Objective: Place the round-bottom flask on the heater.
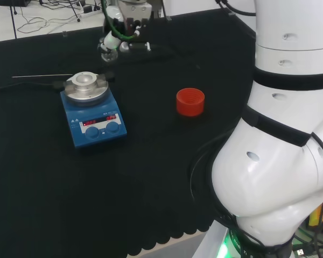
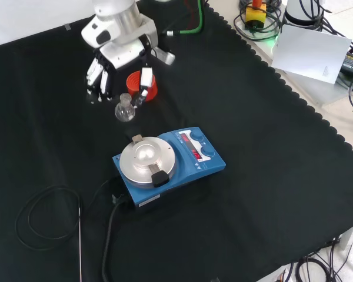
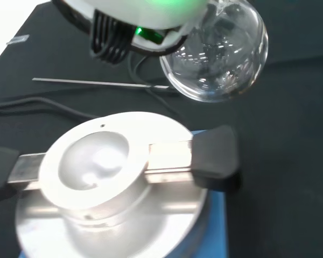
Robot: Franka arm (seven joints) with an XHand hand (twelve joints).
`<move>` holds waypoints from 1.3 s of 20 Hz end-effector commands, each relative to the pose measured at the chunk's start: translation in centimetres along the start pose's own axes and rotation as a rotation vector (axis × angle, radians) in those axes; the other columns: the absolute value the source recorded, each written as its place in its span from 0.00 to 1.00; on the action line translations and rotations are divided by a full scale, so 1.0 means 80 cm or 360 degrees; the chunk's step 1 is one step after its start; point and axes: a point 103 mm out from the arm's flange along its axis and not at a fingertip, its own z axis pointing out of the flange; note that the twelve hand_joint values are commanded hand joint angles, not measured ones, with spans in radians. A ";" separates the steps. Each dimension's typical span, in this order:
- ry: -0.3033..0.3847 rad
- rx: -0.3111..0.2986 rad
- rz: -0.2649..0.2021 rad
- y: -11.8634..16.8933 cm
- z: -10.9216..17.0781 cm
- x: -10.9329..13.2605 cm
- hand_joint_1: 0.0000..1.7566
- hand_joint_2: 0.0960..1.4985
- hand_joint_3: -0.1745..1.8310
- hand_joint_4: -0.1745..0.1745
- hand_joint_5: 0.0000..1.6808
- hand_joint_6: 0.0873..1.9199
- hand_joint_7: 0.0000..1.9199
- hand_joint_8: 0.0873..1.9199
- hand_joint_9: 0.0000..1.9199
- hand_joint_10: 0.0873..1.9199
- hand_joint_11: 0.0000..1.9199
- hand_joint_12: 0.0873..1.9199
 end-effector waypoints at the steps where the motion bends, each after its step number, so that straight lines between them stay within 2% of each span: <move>1: -0.0006 0.0077 -0.0071 0.007 0.019 0.041 0.66 0.41 0.50 0.08 0.65 0.53 0.24 0.33 0.39 0.26 0.30 0.64; 16: -0.0007 0.0140 -0.0142 0.005 0.045 0.069 0.66 0.41 0.50 0.09 0.65 0.53 0.24 0.33 0.39 0.26 0.30 0.64; 26: 0.0019 0.0167 -0.0188 0.009 0.058 0.077 0.66 0.41 0.50 0.09 0.65 0.53 0.24 0.33 0.39 0.26 0.30 0.65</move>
